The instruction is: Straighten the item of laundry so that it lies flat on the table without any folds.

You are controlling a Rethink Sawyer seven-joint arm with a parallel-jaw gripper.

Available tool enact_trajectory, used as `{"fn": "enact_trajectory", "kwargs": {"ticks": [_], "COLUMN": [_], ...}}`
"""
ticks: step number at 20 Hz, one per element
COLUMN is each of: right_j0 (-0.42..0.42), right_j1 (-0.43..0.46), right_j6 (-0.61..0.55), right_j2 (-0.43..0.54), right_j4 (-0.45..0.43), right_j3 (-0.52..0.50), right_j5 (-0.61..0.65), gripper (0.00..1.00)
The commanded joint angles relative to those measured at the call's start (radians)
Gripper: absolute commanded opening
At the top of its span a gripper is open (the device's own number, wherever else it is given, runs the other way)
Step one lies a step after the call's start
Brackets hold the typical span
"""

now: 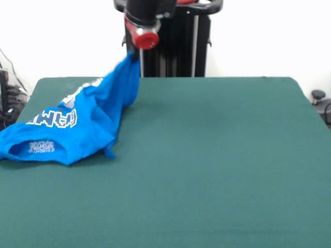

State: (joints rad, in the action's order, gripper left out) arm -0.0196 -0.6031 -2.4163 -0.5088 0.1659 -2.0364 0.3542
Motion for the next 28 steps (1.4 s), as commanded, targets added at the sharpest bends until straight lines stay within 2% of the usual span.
{"fn": "enact_trajectory", "kwargs": {"ticks": [1,7,11,14,17,19,28], "right_j0": [0.016,-0.115,-0.333,-0.356,-0.325,-0.333,-0.312], "right_j1": [0.028,0.029,-0.016,-0.066,-0.100,-0.117,-0.116], "right_j6": [-0.040,-0.004,0.047,0.047,0.006,-0.003,-0.098], "right_j2": [-0.139,-0.095,0.148,0.225,0.241,0.276,0.393], "right_j4": [-0.138,-0.243,-0.213,-0.206,-0.200,-0.185,-0.093], "right_j3": [-0.091,-0.087,-0.167,-0.186,-0.185,-0.193,-0.209], "right_j5": [0.008,-0.064,-0.092,-0.040,0.011,0.037,0.053], "gripper": [0.00,0.00,0.00,0.00,0.00,0.00,0.00]}}
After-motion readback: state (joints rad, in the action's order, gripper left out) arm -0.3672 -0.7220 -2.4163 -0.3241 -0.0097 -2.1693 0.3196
